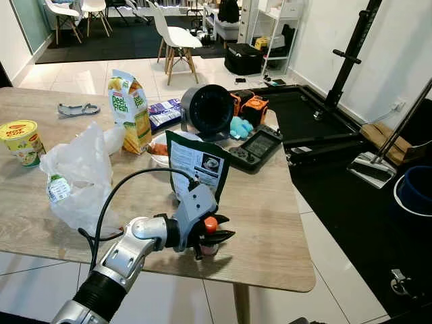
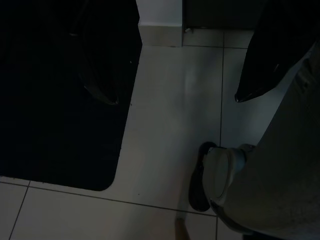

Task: Restocking fridge

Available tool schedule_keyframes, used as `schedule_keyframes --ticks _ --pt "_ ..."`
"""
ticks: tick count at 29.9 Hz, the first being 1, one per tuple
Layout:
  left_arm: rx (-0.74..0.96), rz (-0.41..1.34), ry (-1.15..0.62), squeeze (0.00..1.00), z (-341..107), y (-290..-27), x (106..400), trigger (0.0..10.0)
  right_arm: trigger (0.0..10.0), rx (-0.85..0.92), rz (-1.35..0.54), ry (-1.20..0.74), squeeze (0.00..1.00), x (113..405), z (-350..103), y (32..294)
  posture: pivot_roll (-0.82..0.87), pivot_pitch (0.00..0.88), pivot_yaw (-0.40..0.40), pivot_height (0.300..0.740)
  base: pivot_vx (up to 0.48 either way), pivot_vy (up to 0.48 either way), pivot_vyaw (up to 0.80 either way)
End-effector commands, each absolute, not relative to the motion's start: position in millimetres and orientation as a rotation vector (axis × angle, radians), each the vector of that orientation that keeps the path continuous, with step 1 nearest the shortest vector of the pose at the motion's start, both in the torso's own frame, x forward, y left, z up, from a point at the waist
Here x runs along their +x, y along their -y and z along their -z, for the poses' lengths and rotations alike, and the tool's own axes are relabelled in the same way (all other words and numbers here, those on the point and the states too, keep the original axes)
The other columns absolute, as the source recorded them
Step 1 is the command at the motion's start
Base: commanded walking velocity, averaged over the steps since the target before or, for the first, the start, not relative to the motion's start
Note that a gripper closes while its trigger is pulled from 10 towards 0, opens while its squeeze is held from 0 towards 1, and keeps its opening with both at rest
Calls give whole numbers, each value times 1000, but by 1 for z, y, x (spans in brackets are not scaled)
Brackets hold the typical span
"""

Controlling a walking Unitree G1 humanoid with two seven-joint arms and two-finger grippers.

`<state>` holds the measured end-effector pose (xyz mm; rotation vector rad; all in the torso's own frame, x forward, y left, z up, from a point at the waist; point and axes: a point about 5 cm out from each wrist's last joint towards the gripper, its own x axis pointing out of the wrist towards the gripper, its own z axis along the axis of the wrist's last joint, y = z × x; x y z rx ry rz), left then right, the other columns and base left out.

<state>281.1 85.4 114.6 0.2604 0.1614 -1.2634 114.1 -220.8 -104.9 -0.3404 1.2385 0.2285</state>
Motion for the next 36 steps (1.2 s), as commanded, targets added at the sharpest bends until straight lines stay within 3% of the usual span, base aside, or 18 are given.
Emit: schedule_keyframes --ticks 1,9,10,15,20,28,36 --pt "249 1241 -157 0 -114 -90 283 0 10000 -345 -220 -1248 0 112 105 223 82 0 -6 740 0 0 0" --pt "247 1105 -109 0 -122 -101 296 0 10000 -345 -220 -1250 0 112 105 223 82 0 -6 740 0 0 0" --pt "240 1083 -100 0 -123 -103 298 10000 10000 -344 -220 -1249 0 112 105 223 82 0 -6 740 0 0 0" --pt "188 1073 -69 0 -128 -106 298 10000 10000 -344 -222 -1248 0 112 105 222 83 0 -4 740 0 0 0" --pt "44 1185 -10 0 -143 -101 283 10000 10000 -343 -225 -1250 0 112 105 222 91 0 -6 740 0 0 0" --pt "-6 1228 2 0 -144 -95 275 10000 10000 -339 -221 -1256 0 111 106 222 93 0 -6 740 0 0 0" --pt "-9 1265 -23 0 -140 -87 272 10000 10000 -336 -216 -1266 0 109 106 222 86 0 -7 740 0 0 -775"
